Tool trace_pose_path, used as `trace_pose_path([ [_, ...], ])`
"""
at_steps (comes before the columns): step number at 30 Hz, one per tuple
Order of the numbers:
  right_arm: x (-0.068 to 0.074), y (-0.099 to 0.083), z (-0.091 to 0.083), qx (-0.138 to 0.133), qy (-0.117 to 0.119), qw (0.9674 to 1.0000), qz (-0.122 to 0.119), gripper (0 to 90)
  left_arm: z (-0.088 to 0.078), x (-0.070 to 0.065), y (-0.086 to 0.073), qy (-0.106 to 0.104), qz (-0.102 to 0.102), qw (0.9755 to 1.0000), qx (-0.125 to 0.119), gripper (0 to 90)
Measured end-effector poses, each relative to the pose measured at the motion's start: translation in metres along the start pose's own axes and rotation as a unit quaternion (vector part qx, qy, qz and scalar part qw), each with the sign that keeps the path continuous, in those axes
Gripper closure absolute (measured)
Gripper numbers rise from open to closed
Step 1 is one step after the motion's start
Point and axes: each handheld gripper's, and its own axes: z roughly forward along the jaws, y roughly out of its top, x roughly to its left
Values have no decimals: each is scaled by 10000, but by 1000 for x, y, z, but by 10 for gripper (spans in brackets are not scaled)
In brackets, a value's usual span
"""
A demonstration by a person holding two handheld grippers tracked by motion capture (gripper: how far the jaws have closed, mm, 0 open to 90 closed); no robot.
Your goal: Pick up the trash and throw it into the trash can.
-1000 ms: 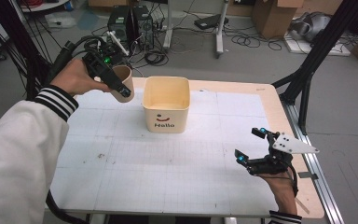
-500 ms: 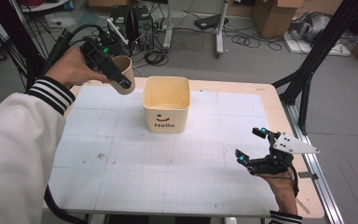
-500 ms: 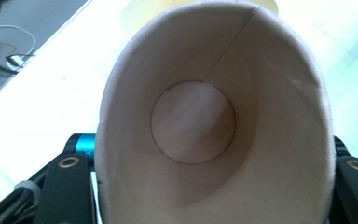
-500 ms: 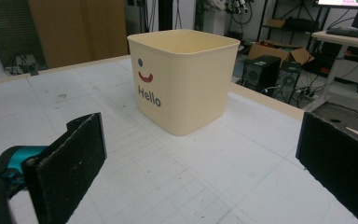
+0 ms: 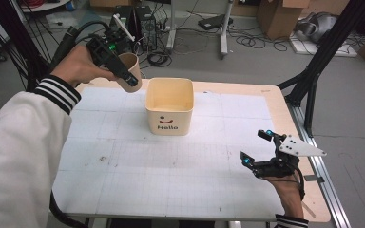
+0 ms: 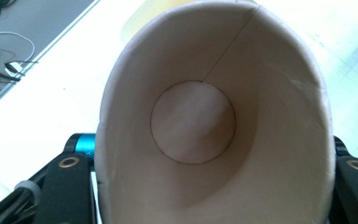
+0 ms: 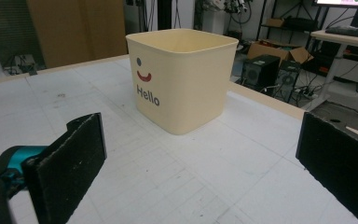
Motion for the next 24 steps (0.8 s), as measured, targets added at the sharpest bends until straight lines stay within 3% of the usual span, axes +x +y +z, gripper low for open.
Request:
trace_pose_path([
  [8,0,0,0,3,-2,10000,-13,3,3,-2,17,-12,25,10000,-33,341],
  [24,-1,0,-1,-25,-13,10000,-3,3,28,-10,56,-192,151,9997,-91,340],
])
